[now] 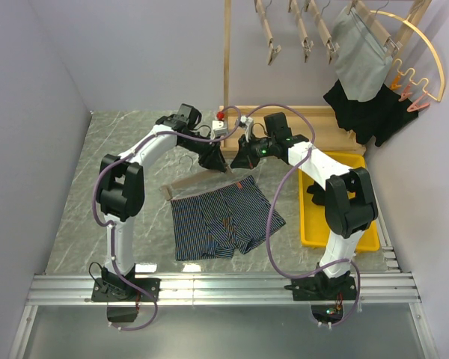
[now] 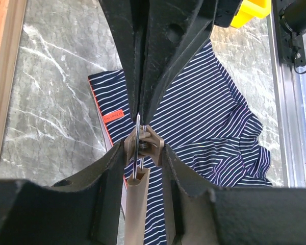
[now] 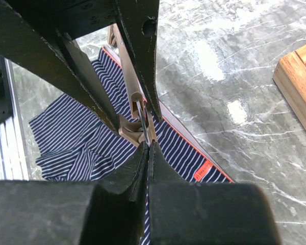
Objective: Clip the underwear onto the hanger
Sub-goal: Open the clamp at the hanger.
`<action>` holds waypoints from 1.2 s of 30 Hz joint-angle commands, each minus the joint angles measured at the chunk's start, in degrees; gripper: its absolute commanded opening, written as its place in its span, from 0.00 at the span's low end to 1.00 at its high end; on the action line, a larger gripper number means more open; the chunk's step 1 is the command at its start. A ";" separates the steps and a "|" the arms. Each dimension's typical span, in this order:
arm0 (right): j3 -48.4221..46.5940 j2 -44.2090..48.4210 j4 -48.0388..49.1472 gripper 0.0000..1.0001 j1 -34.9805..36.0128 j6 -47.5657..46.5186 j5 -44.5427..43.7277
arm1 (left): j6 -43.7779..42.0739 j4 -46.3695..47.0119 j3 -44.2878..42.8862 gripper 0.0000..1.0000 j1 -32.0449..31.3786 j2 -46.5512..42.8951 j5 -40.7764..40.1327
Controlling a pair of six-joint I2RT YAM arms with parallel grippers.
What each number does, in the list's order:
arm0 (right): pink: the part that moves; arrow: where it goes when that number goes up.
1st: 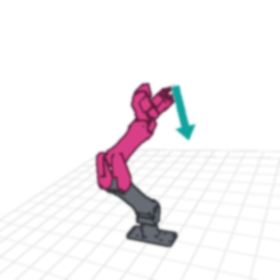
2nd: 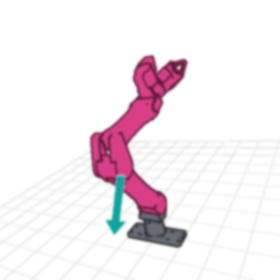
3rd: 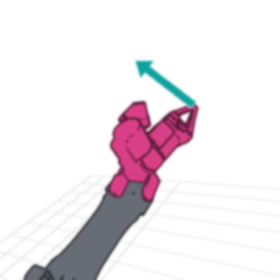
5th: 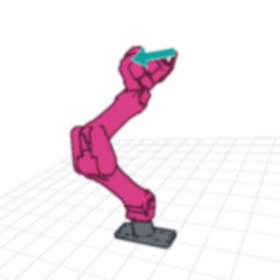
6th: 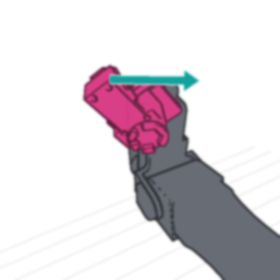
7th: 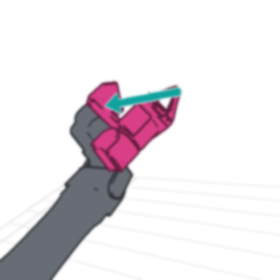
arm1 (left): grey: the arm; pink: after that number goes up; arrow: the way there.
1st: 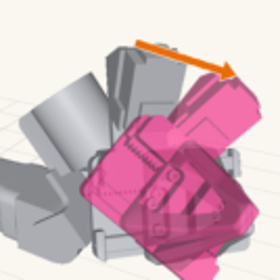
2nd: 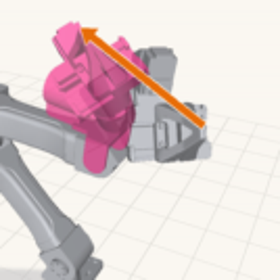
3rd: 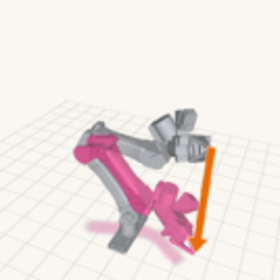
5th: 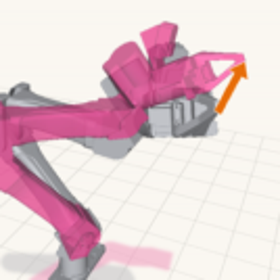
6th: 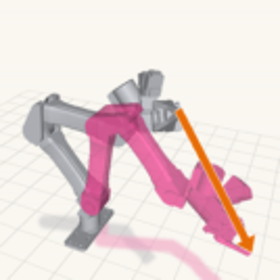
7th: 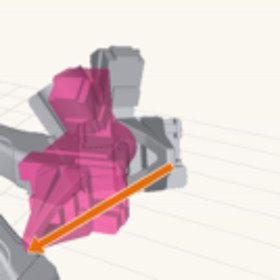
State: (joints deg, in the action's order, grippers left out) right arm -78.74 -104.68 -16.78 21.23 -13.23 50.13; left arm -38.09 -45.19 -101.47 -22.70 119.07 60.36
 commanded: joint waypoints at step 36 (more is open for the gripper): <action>-3.87 0.27 -2.47 0.22 -0.05 1.01 -0.99 | -1.90 0.98 0.22 0.00 -1.38 -3.40 -1.74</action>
State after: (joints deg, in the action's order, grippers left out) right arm -78.98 -104.75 -18.61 21.23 -13.80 49.76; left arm -37.23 -43.18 -100.12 -23.88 117.84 57.49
